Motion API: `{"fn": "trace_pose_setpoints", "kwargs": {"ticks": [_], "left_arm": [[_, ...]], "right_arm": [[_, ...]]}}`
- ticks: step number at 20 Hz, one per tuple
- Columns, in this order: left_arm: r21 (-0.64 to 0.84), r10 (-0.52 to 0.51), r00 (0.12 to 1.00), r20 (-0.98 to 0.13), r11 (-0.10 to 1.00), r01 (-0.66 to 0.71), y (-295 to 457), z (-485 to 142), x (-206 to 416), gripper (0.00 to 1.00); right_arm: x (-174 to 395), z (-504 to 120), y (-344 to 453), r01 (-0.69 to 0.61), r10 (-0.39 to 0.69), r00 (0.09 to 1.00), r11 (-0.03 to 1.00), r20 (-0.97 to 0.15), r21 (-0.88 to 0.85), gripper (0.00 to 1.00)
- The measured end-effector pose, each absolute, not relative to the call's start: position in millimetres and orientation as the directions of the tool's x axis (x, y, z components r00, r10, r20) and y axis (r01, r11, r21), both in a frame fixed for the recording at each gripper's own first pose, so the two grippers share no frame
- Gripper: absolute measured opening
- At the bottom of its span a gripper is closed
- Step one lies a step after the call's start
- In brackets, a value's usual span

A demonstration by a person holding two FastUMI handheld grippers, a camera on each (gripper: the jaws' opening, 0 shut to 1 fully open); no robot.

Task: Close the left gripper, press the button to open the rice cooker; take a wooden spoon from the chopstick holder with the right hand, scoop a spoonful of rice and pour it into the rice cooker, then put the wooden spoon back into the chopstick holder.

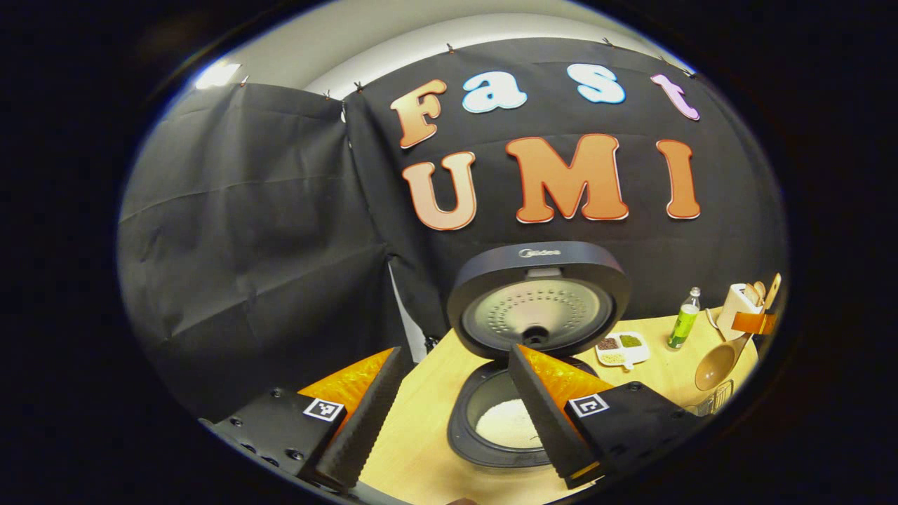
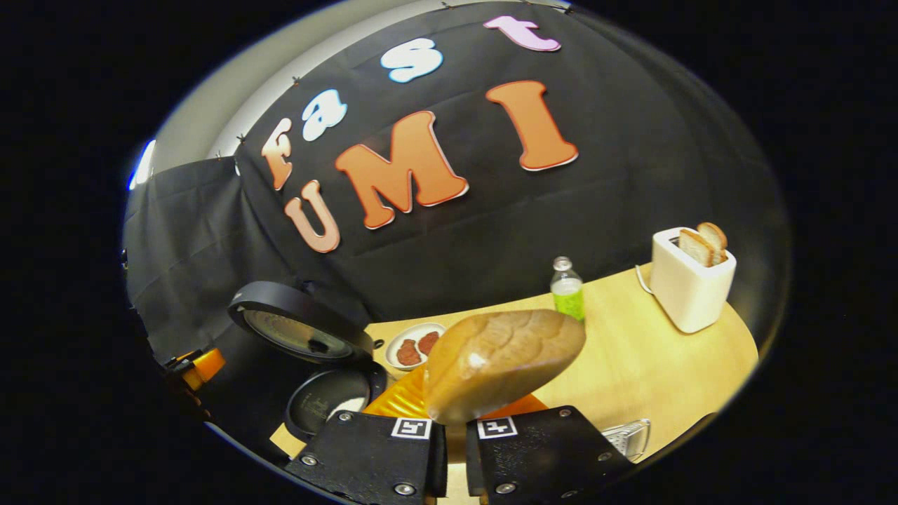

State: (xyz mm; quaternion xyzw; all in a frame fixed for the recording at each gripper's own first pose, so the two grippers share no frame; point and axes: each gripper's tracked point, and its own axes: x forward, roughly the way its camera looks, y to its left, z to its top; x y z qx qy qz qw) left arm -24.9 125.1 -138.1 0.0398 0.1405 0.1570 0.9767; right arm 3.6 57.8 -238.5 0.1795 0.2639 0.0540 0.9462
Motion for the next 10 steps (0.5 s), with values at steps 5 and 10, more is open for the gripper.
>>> {"fn": "trace_pose_setpoints", "kwargs": {"ticks": [5, 10], "left_arm": [[0.067, 0.252, 0.92, -0.301, 0.968, -0.244, 89, -146, -15, 1.0], [0.067, 0.262, 0.916, -0.305, 0.965, -0.254, 84, -144, -16, 0.98]], "right_arm": [[-16, -256, -9, 0.116, 0.085, 0.849, 0.933, -0.521, 0.341, 0.1], [-33, -272, -53, 0.2, 0.01, 0.834, 0.926, -0.551, 0.321, 0.1]]}}
